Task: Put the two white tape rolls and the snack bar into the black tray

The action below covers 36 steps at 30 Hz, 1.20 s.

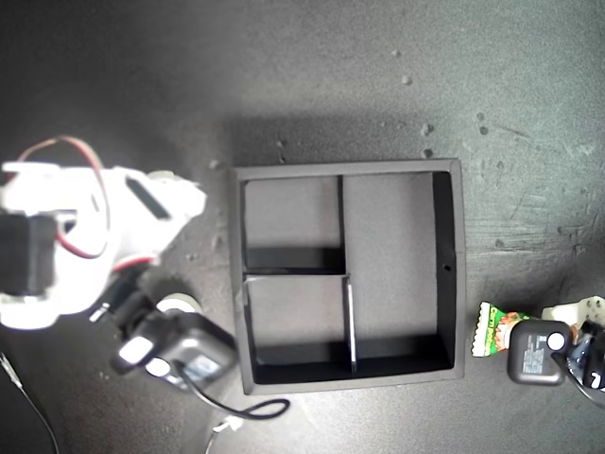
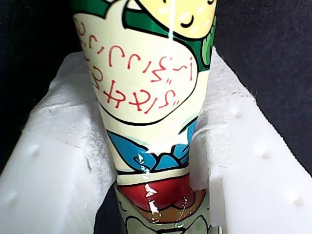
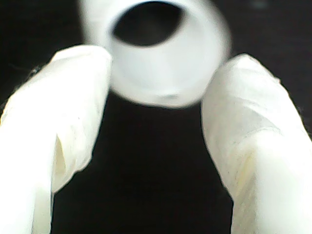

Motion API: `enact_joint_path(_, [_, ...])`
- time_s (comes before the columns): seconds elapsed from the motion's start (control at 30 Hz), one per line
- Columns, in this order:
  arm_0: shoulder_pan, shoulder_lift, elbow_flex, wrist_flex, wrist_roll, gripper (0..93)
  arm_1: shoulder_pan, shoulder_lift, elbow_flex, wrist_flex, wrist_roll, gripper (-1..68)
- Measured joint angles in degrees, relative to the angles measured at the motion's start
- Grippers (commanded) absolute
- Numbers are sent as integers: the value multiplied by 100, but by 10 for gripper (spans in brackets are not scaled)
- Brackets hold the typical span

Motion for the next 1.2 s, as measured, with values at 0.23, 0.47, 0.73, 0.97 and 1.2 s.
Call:
enact_joint_path(0.23, [79,580,1441,-923,-396,154,501,79,-1090,1037,0,-6])
enact_joint_path(0.47, [114,615,1749,-1450,-439,154,1468,853,-1661,677,0,-6])
enact_joint_path(0.73, [79,316,1749,-1556,-167,155,2039,1072,-1195,-1125,0,-7])
enact_joint_path(0.97, [-35,-202,1740,-1696,0,156,2268,1081,-668,-1846,0,-7])
enact_joint_path(1.2, [-369,-439,1679,-1978,360,52,2382,1081,-949,-1301,0,-7])
